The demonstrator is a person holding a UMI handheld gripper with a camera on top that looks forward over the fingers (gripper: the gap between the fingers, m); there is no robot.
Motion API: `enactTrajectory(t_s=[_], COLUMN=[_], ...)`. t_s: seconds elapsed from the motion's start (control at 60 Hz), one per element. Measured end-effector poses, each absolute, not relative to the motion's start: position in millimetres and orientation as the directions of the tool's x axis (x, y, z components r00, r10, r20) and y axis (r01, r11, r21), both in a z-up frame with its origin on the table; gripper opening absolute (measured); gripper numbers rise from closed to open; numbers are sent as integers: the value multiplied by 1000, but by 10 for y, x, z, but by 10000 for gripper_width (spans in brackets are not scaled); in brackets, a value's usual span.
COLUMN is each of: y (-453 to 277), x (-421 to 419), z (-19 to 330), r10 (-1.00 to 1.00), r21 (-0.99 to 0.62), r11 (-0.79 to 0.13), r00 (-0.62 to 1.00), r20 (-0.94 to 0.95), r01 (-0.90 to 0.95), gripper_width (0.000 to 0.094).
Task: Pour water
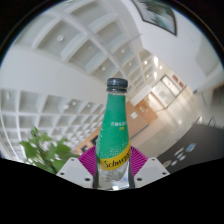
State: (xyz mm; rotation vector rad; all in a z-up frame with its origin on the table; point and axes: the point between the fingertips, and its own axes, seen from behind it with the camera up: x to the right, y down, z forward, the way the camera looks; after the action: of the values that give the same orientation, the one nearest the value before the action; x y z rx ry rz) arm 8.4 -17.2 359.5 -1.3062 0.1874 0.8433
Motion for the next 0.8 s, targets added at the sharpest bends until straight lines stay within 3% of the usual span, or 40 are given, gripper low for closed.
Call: enactTrajectory(t_s=[0.067,0.15,0.267,0.333,0.433,0.567,0.583,0.65,0.8], y=[39,206,333,486,459,403,430,410,364], x=[327,804,1322,1393,1507,1565,1555,1560,1580], z=[3400,2926,2032,1505,1015,572,641,607,568], r10=[335,179,36,22,29,33,30,32,30], r21=[-864,-958,-999,-990,-972,-949,-960,-959,-950], r11=[83,92,-49,-136,-224,-303,-266,-273,-298], r00=[831,951,999,999,997,996,997,997,996], r20=[-444,-252,-15,29,67,84,76,75,85], r01=[-496,-271,-13,32,72,90,82,81,90], gripper_width=[410,408,410,411,409,415,419,424,590])
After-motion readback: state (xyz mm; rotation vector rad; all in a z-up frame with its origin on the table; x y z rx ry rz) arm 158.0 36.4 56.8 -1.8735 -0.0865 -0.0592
